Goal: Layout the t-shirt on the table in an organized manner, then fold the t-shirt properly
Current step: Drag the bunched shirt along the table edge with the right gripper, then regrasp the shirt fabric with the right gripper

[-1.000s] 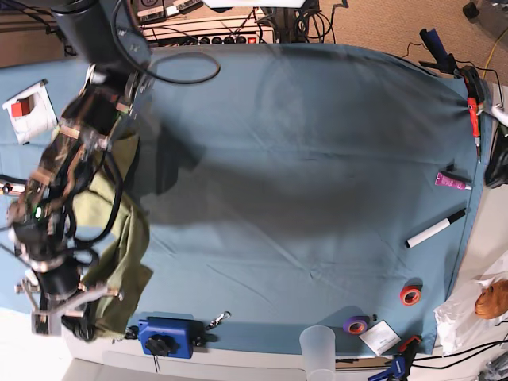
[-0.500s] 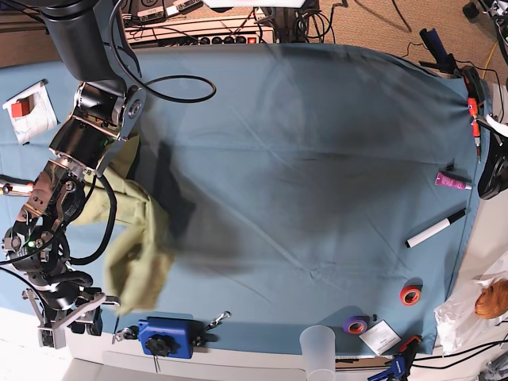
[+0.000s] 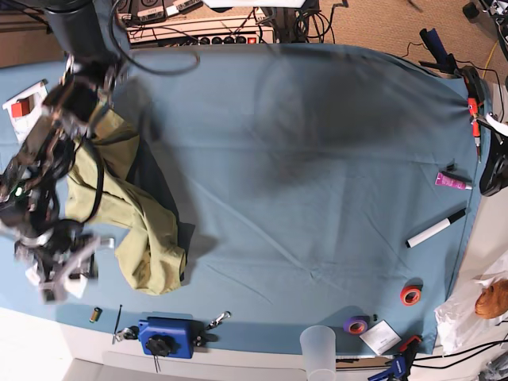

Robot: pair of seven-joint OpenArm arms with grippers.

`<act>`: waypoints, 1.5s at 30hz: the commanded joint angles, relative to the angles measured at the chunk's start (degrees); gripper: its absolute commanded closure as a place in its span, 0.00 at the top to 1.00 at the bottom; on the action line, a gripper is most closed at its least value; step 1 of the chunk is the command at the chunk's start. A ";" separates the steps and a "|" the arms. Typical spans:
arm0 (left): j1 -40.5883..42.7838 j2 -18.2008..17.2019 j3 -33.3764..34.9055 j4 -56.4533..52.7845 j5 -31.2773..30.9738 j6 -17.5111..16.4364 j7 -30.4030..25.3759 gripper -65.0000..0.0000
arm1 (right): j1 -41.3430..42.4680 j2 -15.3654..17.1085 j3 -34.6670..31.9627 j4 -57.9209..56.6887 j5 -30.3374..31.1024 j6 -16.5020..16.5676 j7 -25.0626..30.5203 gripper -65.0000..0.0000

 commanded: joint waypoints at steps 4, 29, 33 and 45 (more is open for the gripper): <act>-0.28 -1.09 -0.44 0.70 -1.05 0.22 -2.25 0.00 | -5.20 4.13 0.09 6.91 0.87 0.48 1.60 0.31; -0.26 -1.09 -0.46 0.70 -1.05 0.22 -2.25 0.00 | -49.05 7.13 0.13 28.24 -14.62 -4.98 0.76 0.31; -0.28 -1.07 -0.44 0.70 -1.05 0.20 -2.25 0.00 | -51.21 7.13 0.13 28.24 -18.71 -7.37 2.43 0.31; -0.26 -1.07 -0.44 0.70 -1.07 0.22 -2.25 0.00 | -51.12 7.10 0.13 28.24 -20.46 -10.56 8.72 0.31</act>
